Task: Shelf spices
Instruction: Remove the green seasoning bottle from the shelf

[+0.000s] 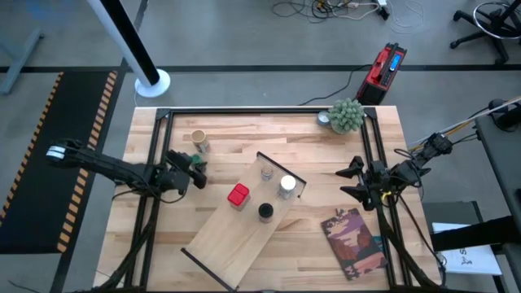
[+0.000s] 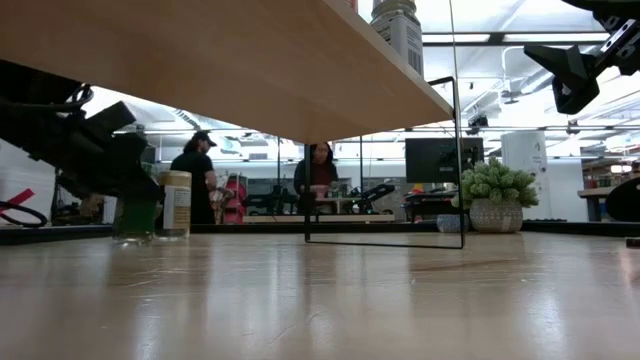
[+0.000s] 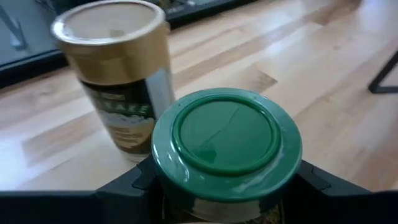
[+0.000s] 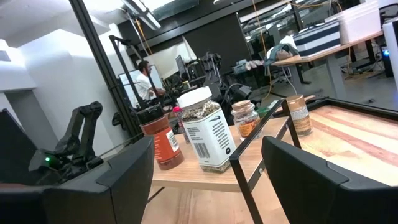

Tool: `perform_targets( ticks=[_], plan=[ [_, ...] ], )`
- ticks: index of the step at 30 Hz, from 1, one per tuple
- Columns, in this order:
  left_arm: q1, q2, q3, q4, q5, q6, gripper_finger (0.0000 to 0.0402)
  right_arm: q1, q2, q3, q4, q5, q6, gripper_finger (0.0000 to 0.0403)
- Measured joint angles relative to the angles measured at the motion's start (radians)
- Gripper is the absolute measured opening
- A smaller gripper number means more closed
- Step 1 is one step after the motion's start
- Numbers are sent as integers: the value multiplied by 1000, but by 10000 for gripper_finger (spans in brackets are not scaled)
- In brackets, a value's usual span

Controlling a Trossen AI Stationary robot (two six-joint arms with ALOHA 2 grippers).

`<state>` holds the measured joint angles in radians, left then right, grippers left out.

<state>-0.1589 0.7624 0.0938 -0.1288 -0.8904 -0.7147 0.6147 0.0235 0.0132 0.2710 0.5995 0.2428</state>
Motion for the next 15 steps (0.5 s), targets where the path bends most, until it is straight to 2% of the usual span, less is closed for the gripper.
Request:
perform_targets(
  ticks=[5,15],
  plan=[
    [0,1,-5,-3,-40,9,188,0,0,0,0,-1,-1,272],
    [7,3,-7,19,-42,-42,190,0,0,0,2,0,-7,272]
  ],
)
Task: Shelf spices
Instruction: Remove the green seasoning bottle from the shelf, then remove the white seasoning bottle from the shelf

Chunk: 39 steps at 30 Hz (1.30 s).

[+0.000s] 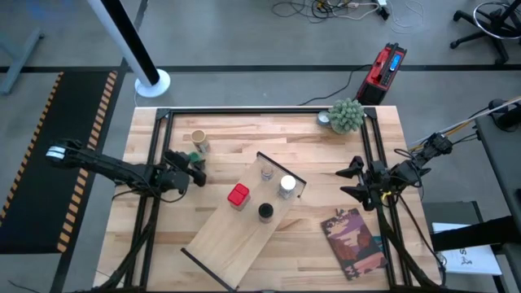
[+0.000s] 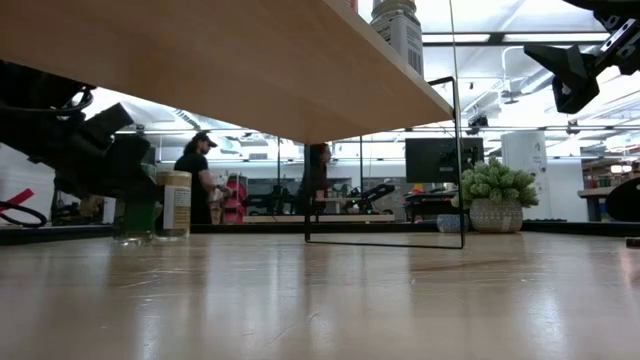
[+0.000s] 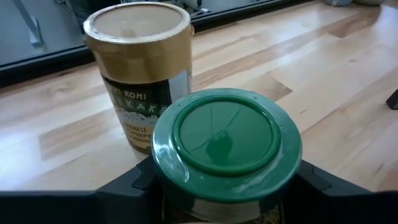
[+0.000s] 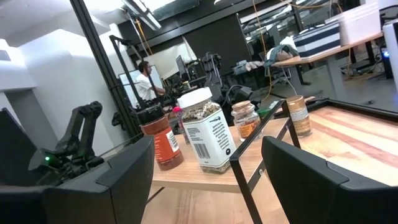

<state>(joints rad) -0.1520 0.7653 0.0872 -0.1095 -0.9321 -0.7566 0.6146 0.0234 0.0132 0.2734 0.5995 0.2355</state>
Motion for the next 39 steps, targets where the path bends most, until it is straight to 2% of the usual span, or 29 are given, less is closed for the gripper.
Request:
perform_targets(
  ticks=[11,16,23,29,33,39],
  plan=[
    [-1,26,0,16,8,19,218,0,0,0,1,3,0,272],
    [-1,20,0,86,28,123,250,0,0,0,1,3,-1,272],
    [-2,16,2,93,37,138,305,0,0,0,-4,3,7,272],
    [-2,16,64,80,61,238,330,0,0,0,-11,2,17,272],
    [-2,17,160,-17,88,308,328,0,0,0,-11,-5,19,272],
    [-2,18,340,-288,152,304,313,0,0,0,-10,-7,27,272]
  ],
)
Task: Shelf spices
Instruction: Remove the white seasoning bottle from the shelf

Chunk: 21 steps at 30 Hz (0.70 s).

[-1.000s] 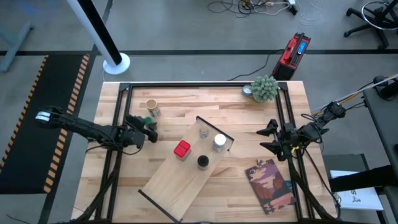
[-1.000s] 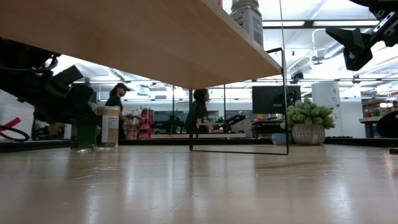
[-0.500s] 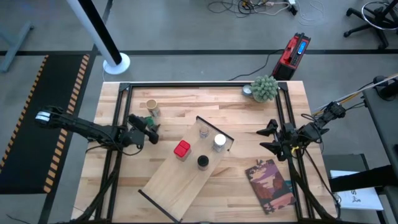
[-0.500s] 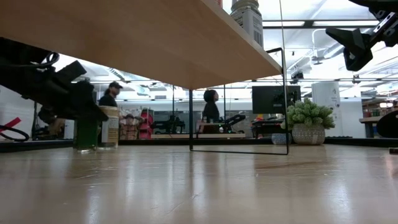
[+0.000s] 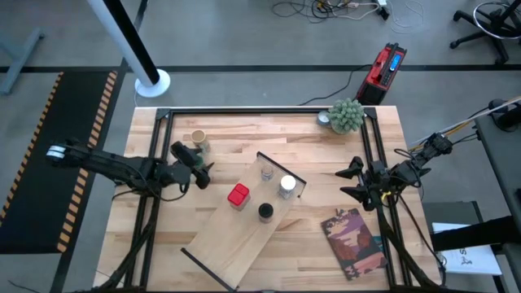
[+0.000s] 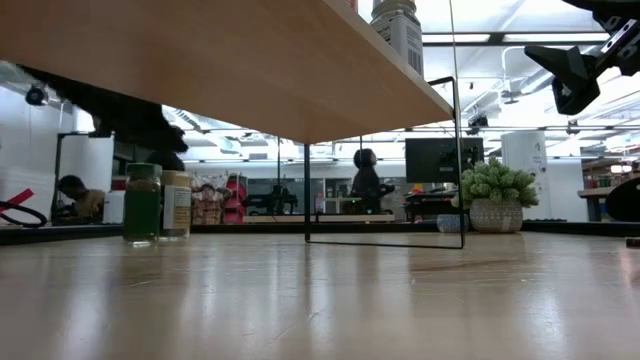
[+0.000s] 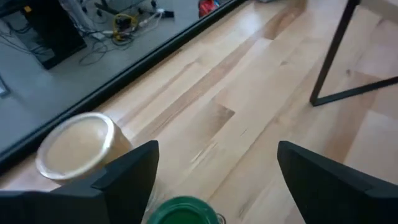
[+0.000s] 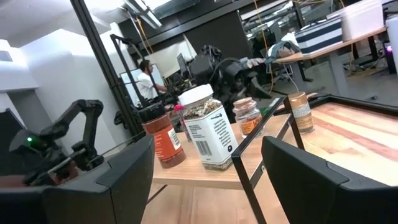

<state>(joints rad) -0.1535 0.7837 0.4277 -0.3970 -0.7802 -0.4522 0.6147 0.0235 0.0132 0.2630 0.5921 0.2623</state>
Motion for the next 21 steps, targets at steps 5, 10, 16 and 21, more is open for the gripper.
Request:
perform_targets(
  ticks=[5,10,16,21],
  plan=[
    [0,0,176,-204,47,-9,302,0,0,0,-1,-20,7,272],
    [-5,0,324,-265,127,21,291,0,0,0,-1,-20,3,272],
    [-41,4,434,-319,145,39,277,0,0,0,-1,-20,-2,272],
    [-80,38,494,-335,193,25,265,0,0,0,-2,-19,-4,272]
  ],
)
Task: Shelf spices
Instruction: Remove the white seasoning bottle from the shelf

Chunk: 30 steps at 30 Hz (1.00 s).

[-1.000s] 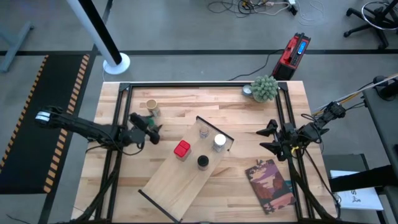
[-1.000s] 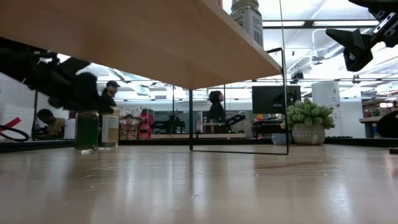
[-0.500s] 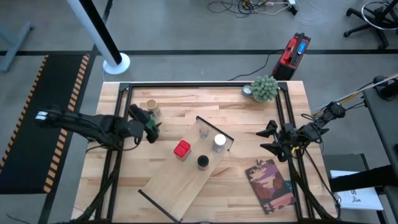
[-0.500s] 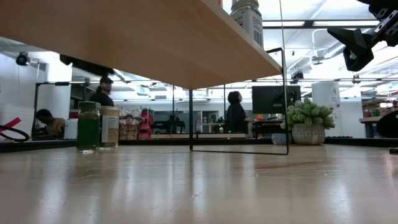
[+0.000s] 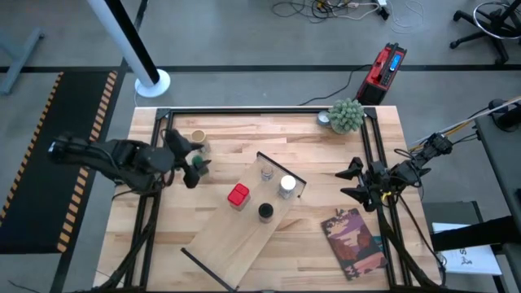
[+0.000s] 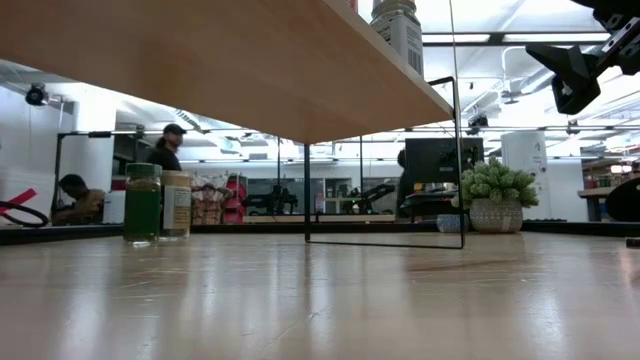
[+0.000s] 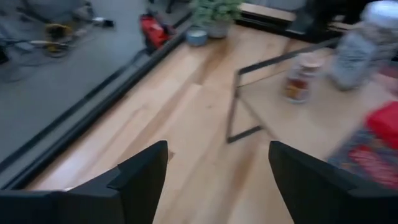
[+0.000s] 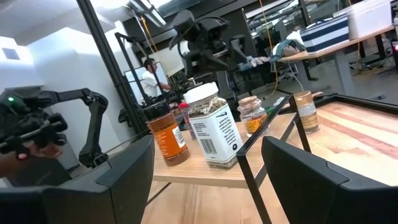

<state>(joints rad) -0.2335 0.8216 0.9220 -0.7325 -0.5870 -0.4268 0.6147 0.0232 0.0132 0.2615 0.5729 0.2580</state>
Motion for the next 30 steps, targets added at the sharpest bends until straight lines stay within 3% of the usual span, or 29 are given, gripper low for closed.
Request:
perform_targets(
  ticks=[7,15,20,24,30],
  plan=[
    [-74,144,157,-78,87,4,242,0,0,0,-2,3,-8,272],
    [-137,311,463,-232,187,-38,218,0,0,0,-3,3,-8,272],
    [-130,428,623,-465,158,-257,225,0,0,0,-3,3,-8,272],
    [-126,533,746,-627,175,-327,237,0,0,0,-3,4,-9,272],
    [-128,657,898,-644,269,-244,244,0,0,0,-2,4,-23,272]
  ],
)
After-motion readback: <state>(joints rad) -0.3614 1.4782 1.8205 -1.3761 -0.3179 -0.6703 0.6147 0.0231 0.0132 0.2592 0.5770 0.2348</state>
